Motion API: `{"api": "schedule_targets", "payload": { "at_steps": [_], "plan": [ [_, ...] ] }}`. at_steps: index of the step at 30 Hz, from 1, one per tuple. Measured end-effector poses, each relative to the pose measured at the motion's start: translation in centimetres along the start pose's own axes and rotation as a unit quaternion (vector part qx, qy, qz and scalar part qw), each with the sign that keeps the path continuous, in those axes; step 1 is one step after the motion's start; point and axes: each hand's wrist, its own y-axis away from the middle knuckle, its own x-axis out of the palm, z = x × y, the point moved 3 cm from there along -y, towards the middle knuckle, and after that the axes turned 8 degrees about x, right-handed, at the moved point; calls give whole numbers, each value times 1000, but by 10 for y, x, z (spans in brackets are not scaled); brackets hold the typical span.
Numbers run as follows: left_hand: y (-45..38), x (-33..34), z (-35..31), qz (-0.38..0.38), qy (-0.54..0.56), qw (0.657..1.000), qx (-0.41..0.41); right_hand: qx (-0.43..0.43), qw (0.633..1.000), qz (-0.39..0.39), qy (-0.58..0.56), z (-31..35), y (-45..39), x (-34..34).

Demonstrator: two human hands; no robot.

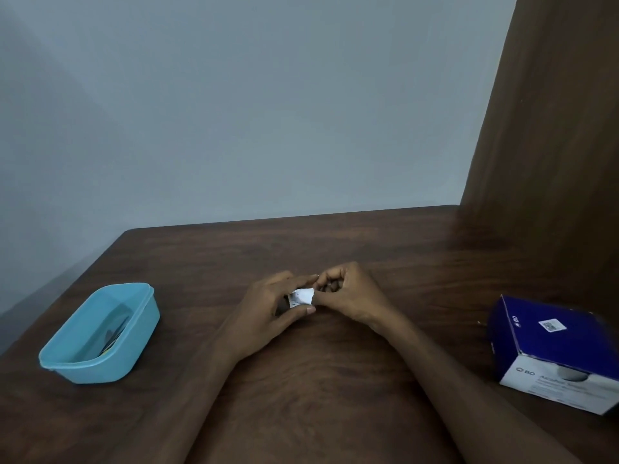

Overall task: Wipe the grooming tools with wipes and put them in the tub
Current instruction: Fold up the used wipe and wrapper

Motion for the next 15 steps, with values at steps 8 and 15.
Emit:
{"api": "schedule_targets", "payload": {
  "at_steps": [8, 15],
  "plan": [
    [3, -2, 2, -22, 5, 1000, -6, -19, 997, -63, 43, 4, 5, 1],
    [2, -3, -1, -59, -8, 998, -1, 7, 997, -69, -29, 1, 5, 0]
  ]
}}
